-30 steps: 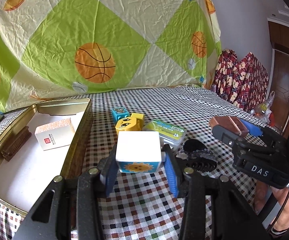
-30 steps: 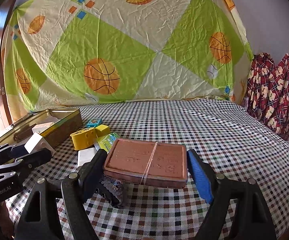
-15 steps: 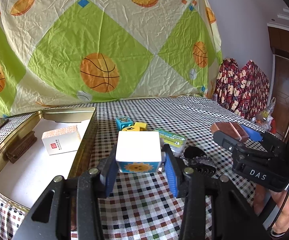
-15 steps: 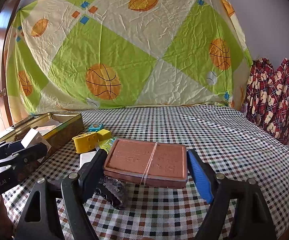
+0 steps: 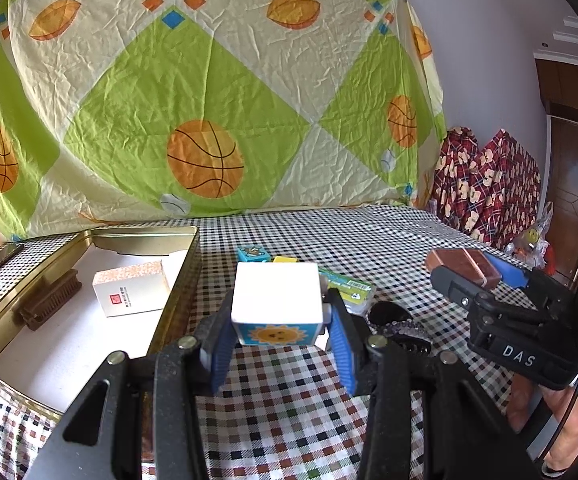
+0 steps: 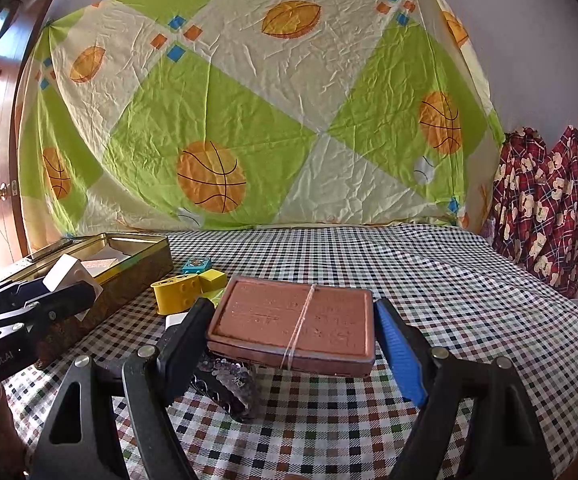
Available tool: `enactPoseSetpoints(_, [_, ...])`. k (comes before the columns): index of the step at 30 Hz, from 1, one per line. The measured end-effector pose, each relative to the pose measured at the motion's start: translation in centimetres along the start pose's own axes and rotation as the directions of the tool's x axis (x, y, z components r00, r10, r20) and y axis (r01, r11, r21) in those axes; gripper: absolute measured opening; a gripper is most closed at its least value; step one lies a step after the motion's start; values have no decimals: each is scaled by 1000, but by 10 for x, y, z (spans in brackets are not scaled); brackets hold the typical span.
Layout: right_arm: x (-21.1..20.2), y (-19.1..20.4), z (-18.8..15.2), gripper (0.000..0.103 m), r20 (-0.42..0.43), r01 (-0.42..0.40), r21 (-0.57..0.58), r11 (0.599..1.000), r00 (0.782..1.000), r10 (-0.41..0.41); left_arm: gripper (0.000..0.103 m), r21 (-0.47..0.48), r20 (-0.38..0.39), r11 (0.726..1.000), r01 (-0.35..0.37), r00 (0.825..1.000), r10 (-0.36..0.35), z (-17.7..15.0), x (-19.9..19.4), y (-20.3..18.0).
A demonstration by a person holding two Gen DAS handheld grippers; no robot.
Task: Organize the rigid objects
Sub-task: 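Carry the white cube toward the tin with the left tool while the right tool holds the block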
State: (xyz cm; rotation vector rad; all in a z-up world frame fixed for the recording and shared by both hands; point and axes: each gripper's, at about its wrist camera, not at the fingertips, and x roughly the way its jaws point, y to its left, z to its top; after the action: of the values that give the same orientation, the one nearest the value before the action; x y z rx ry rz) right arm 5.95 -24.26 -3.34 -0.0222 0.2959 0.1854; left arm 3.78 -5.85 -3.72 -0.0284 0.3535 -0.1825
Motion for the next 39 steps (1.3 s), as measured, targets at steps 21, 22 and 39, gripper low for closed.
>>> enactPoseSetpoints(21, [-9, 0, -1, 82, 61, -10, -12, 1000, 998, 10, 42, 13, 66, 1000, -15, 998, 14, -1, -11, -4])
enactPoseSetpoints(22, [-10, 0, -1, 82, 64, -10, -12, 1000, 998, 10, 42, 14, 68, 1000, -14, 998, 13, -1, -12, -4])
enactPoseSetpoints(39, [-16, 1, -2, 82, 100, -10, -18, 1000, 995, 12, 42, 16, 138, 1000, -17, 990, 15, -2, -23, -4])
